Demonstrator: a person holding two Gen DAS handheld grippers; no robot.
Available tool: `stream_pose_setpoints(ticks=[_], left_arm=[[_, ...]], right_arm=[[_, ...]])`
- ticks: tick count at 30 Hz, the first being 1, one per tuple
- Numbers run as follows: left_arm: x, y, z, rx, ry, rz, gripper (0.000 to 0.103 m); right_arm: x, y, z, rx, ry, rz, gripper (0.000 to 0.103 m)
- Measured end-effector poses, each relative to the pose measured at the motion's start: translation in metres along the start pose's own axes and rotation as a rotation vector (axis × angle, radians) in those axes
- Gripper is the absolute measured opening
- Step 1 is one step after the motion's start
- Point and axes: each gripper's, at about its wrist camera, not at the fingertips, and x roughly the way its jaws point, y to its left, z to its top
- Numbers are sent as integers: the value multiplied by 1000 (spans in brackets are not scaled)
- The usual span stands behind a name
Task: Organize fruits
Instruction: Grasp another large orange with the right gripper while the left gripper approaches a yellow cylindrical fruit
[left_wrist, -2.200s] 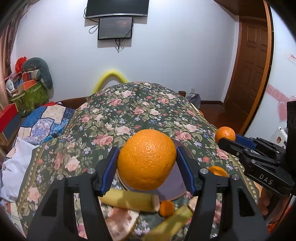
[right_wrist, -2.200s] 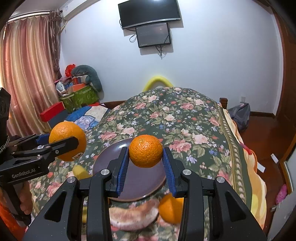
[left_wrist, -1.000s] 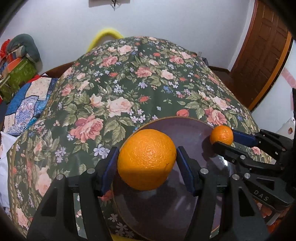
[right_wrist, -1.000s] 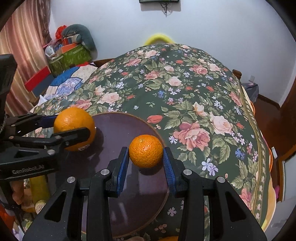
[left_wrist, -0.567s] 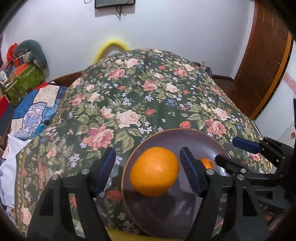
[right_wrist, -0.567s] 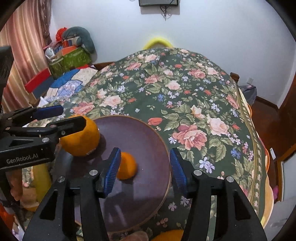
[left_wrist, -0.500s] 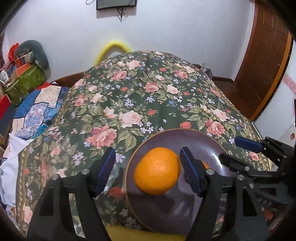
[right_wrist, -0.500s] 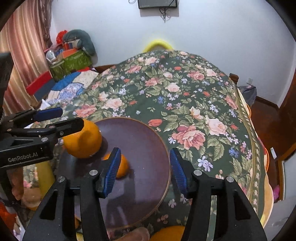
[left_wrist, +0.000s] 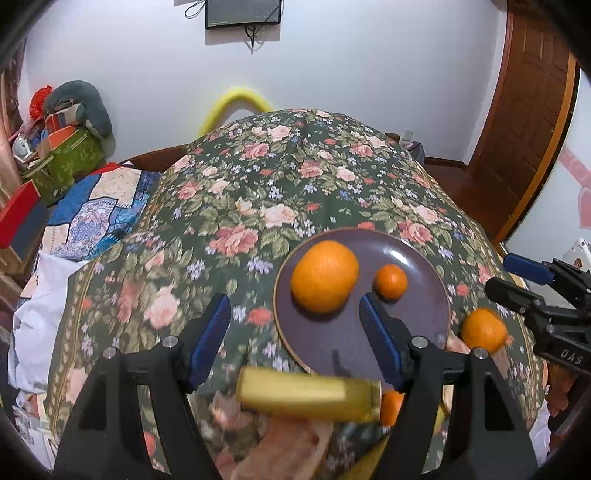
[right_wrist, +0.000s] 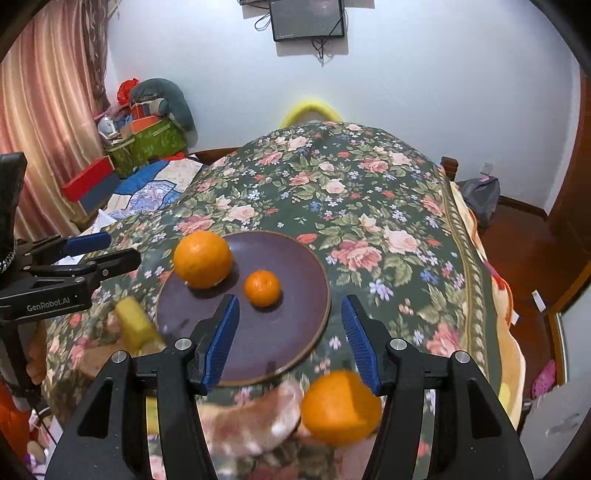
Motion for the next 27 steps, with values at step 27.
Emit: stream_pose_setpoints(ticks=[27], left_arm=[[33,-27,-63,2,137,2,101]], right_arm=[[-1,-35,-61,82,79,-45,61]])
